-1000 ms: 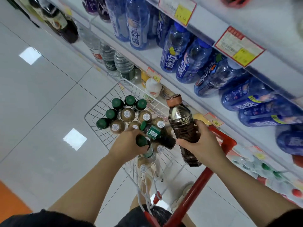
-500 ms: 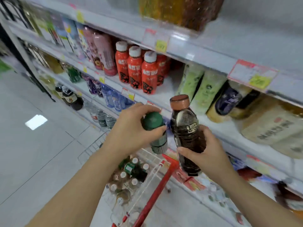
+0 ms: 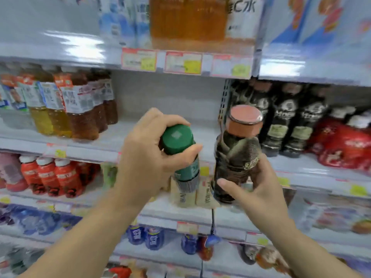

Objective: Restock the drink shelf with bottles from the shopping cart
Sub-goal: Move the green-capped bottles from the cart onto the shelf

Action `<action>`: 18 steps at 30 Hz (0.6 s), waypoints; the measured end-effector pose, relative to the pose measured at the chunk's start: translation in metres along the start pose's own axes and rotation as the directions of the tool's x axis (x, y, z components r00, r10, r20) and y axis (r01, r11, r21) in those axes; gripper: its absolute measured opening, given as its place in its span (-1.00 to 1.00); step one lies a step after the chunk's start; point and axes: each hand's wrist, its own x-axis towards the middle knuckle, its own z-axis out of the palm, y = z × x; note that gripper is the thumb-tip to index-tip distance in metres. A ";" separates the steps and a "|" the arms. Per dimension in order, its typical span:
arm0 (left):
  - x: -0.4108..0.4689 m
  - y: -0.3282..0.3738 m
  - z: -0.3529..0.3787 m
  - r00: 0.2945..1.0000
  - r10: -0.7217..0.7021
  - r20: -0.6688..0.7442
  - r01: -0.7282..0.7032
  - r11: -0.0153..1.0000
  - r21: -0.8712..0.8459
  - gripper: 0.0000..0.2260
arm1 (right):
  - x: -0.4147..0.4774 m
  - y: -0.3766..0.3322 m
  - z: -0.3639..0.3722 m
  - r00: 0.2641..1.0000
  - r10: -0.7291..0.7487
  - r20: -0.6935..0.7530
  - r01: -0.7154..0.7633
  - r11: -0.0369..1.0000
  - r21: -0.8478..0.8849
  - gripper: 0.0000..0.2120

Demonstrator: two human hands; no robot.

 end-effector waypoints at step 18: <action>0.051 0.014 0.139 0.922 0.370 -0.111 -0.379 0.923 -0.074 -0.65 | 0.068 0.072 -0.173 0.857 -0.197 -0.477 -0.066 0.874 -0.481 -0.48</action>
